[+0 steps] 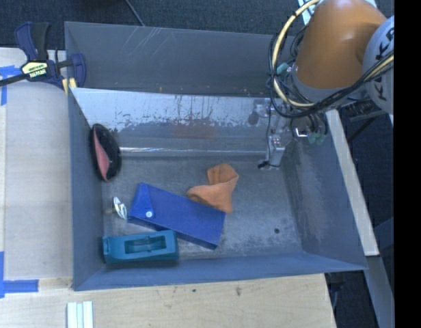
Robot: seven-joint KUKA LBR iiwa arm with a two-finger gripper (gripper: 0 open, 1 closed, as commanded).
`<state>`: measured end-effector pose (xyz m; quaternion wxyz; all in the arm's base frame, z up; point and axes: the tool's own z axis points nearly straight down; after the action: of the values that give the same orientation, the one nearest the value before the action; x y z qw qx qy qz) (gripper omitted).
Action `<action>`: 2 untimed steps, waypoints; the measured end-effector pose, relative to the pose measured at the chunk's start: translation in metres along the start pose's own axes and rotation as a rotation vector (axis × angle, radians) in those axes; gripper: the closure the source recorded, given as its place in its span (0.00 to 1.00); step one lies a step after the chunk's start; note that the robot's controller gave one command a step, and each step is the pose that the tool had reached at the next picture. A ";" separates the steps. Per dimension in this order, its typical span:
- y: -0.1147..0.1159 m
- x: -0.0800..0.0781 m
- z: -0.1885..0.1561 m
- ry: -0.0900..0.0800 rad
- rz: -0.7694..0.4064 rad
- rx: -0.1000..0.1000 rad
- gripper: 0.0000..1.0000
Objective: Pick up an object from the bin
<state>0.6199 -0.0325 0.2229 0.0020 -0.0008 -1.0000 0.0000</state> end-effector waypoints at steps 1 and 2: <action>0.000 0.000 -0.001 -0.001 0.000 0.000 0.00; 0.009 -0.003 0.002 -0.008 -0.166 0.002 0.00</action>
Offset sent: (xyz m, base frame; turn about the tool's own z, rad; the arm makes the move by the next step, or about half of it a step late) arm 0.0050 0.0263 -0.0170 -0.4319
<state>0.6231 -0.0233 0.2211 -0.0022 0.0823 -0.9966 0.0009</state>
